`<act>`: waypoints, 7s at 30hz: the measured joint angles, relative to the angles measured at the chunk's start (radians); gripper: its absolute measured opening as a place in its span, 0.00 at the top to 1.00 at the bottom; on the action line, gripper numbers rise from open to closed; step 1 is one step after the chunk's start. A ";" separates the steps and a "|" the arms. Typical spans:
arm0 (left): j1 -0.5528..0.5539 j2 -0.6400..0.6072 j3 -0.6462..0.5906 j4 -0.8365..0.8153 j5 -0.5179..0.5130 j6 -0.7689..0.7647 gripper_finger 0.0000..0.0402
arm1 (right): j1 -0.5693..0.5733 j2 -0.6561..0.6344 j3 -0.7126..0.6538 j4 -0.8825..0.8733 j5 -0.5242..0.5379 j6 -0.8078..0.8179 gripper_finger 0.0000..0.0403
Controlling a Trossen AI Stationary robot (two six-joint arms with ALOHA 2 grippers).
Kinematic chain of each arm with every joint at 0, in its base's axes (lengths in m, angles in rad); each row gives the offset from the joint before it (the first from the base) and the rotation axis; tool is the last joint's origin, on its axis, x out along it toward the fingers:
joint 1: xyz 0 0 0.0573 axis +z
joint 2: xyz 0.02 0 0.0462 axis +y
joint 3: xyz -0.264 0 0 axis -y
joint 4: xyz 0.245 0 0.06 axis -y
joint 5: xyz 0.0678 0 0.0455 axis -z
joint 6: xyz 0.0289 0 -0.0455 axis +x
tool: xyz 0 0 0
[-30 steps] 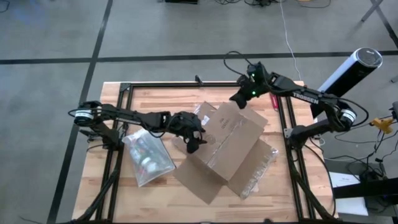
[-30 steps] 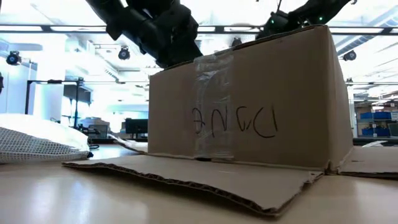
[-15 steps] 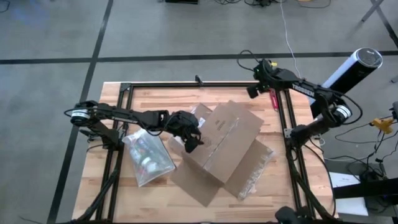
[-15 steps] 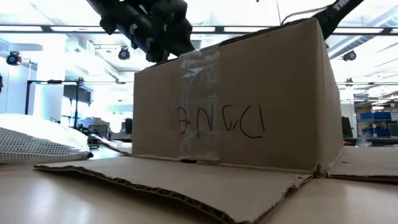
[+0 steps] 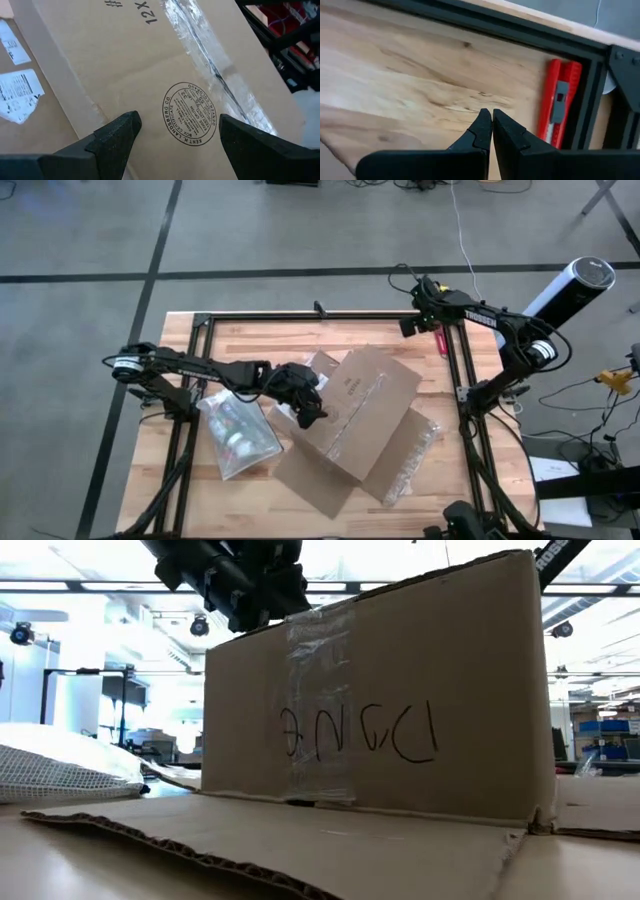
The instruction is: Unpack boxes
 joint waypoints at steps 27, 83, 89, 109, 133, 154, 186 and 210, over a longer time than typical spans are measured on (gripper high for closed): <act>-0.045 -0.004 -0.014 0.010 -0.134 -0.217 0.32 | 0.321 -0.399 -0.340 0.309 0.083 0.531 1.00; -0.039 -0.060 -0.024 0.006 -0.051 -0.187 0.32 | 0.087 0.066 -0.275 0.060 0.533 0.559 1.00; -0.039 -0.060 -0.025 0.008 -0.048 -0.173 0.32 | 0.082 0.106 -0.255 0.032 0.399 0.532 1.00; -0.037 -0.068 -0.026 0.014 -0.022 -0.063 0.32 | 0.292 -0.029 -0.065 0.110 0.093 0.505 1.00; -0.034 -0.076 -0.026 0.014 -0.012 -0.055 0.32 | 0.239 0.314 0.182 0.097 0.044 0.125 0.37; -0.020 -0.076 -0.025 0.019 -0.005 -0.093 0.32 | 0.225 0.405 0.229 -0.021 -0.051 0.016 0.92; 0.000 -0.077 -0.013 0.024 -0.034 -0.038 0.32 | 0.215 -0.059 0.073 -0.259 0.081 0.327 0.60; 0.000 -0.078 -0.011 0.027 -0.025 0.014 0.32 | 0.155 -0.098 -0.330 0.063 0.159 1.076 0.31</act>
